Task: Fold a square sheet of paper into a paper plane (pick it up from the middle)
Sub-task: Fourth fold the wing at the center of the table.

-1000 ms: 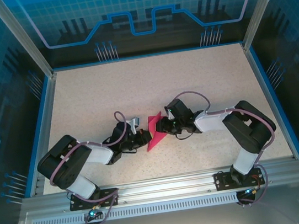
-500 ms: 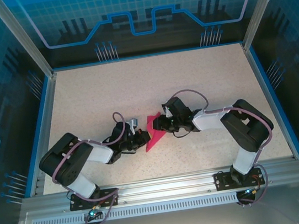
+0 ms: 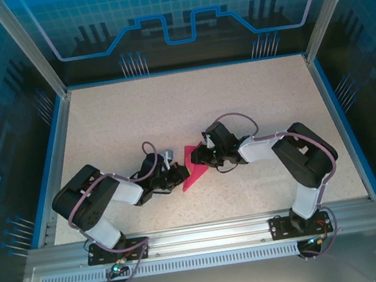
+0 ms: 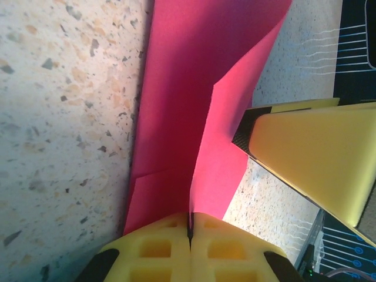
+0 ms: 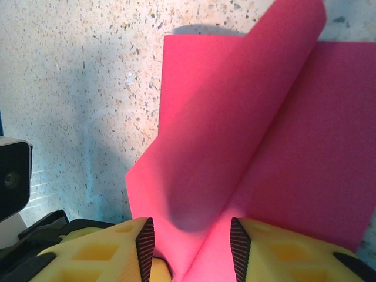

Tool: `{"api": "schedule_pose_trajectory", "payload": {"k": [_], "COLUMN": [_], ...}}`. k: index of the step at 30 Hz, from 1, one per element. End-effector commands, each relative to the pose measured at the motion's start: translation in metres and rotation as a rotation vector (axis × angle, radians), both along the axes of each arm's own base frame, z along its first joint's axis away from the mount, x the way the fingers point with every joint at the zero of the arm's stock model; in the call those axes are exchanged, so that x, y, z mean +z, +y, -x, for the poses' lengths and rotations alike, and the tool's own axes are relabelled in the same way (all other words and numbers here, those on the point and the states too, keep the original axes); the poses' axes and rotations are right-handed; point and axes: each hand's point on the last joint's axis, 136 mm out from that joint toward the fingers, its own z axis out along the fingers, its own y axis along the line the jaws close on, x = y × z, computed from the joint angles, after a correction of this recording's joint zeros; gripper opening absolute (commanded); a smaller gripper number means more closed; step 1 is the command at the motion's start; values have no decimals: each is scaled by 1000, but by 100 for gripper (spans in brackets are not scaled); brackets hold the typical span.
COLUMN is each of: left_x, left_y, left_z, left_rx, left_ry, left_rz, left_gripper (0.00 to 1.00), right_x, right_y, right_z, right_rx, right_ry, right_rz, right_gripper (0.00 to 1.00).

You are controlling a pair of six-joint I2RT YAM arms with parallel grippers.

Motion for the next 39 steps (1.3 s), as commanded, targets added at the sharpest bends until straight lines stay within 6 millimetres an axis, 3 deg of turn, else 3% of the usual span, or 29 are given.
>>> {"api": "schedule_pose_trajectory", "payload": {"k": [1, 9, 20, 32, 39], "left_x": [4, 7, 16, 15, 14], "left_y": [-3, -4, 2, 20, 19], "left_z": [-3, -4, 3, 11, 11], "left_rx": [-5, -13, -26, -27, -62], "left_ry": [5, 2, -10, -47, -59], "left_rz": [29, 37, 5, -106, -152], "left_gripper": [3, 8, 28, 33, 34], "right_x": [-10, -35, -50, -57, -60], "right_y": [2, -10, -27, -39, -42], "right_z": [3, 11, 10, 17, 18], "right_rx": [18, -15, -139, -211, -224], "right_ry": [19, 87, 154, 213, 240], "right_rz": [44, 143, 256, 321, 343], "right_gripper": [41, 40, 39, 40, 41]}}
